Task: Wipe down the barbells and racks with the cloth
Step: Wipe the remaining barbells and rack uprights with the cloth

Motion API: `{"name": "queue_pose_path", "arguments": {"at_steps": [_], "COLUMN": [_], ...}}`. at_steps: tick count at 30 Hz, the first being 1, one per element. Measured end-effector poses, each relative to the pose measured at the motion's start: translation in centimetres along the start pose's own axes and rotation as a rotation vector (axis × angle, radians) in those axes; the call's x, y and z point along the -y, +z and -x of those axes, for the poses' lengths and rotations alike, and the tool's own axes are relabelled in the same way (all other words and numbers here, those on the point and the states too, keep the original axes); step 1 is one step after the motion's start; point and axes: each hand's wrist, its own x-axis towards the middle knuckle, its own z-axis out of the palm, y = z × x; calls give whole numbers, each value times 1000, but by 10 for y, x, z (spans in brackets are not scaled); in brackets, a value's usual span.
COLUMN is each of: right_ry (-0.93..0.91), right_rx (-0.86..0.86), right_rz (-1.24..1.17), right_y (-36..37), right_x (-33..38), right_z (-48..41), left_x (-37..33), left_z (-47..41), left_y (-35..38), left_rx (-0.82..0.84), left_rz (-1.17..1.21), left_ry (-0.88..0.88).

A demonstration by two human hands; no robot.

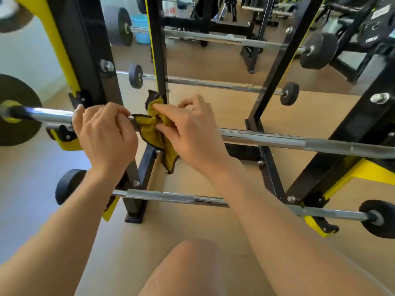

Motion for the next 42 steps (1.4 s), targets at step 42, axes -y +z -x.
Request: {"name": "queue_pose_path", "arguments": {"at_steps": [42], "right_ry": [-67], "right_rx": [690], "right_rz": [119], "right_y": [62], "right_x": [53], "right_z": [-100], "left_x": [13], "left_z": [-36], "left_y": [-14], "left_rx": [-39], "left_rz": [58], "left_ry": [-85]}}
